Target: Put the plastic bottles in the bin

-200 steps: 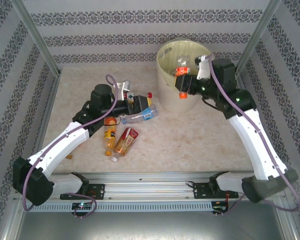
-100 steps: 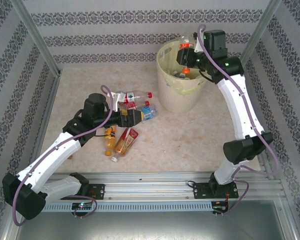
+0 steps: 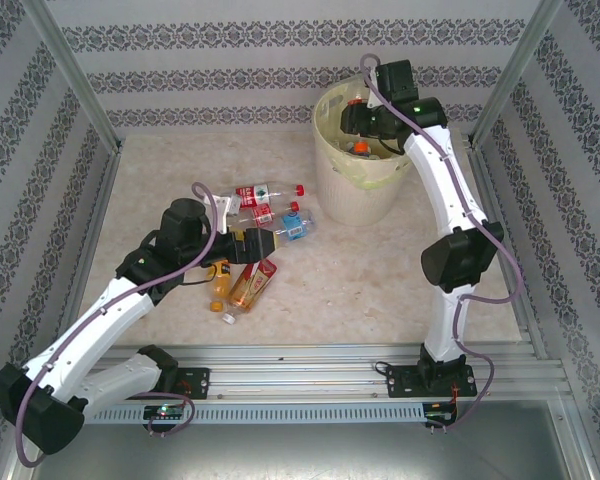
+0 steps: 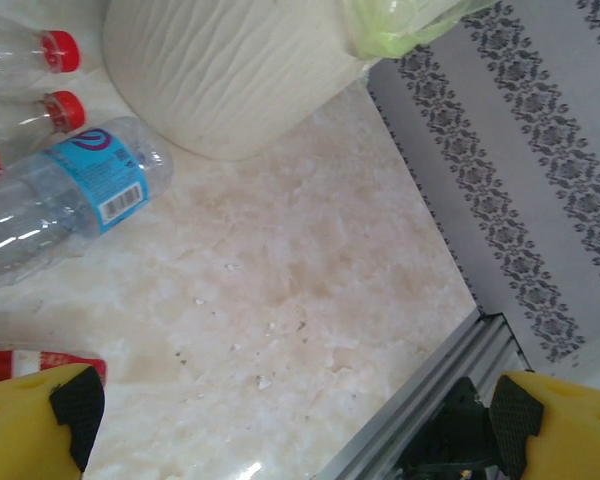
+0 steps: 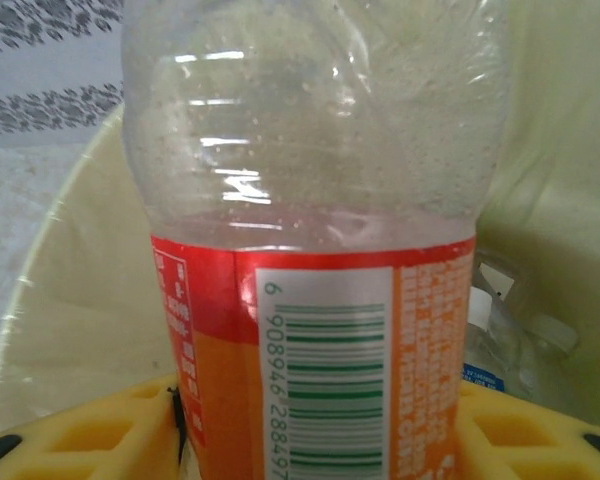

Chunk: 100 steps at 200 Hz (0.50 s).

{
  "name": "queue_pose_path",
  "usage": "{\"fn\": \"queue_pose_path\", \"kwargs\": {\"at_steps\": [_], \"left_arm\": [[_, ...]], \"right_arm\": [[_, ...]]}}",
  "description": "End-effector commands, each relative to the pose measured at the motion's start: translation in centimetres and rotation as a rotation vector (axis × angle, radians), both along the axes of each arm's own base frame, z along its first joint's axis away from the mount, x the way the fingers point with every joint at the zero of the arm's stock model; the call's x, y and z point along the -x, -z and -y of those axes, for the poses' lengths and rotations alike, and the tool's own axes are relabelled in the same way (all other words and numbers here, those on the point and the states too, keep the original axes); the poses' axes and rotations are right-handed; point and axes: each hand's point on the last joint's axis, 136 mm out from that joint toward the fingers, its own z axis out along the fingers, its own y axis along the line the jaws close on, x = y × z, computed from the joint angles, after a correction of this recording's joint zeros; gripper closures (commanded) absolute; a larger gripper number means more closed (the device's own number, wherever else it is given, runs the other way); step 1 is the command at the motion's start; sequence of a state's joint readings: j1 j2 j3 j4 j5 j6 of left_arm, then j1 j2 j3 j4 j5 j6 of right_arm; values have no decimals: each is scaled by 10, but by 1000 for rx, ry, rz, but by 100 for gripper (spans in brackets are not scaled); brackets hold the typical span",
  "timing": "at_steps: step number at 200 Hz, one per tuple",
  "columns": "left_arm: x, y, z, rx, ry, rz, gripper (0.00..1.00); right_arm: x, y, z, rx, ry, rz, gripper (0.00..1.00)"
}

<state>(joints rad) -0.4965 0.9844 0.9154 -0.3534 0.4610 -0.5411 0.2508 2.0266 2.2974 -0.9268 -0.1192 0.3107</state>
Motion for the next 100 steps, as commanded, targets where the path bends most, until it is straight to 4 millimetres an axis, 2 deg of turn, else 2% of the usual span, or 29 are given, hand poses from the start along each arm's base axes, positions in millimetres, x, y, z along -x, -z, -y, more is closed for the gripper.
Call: {"fn": "queue_pose_path", "kwargs": {"at_steps": [1,40,70,100], "left_arm": [[5,3,-7,-51,-4,27,0],[7,-5,-8,-43,10,93,0],[7,-3,-9,-79,27,108,0],[5,-2,-9,-119,46,136,0]], "right_arm": [[3,-13,3,14,12,27,40],[8,-26,2,3,12,49,23],[17,-38,4,3,2,69,20],[38,-55,1,-19,-50,117,17]]}}
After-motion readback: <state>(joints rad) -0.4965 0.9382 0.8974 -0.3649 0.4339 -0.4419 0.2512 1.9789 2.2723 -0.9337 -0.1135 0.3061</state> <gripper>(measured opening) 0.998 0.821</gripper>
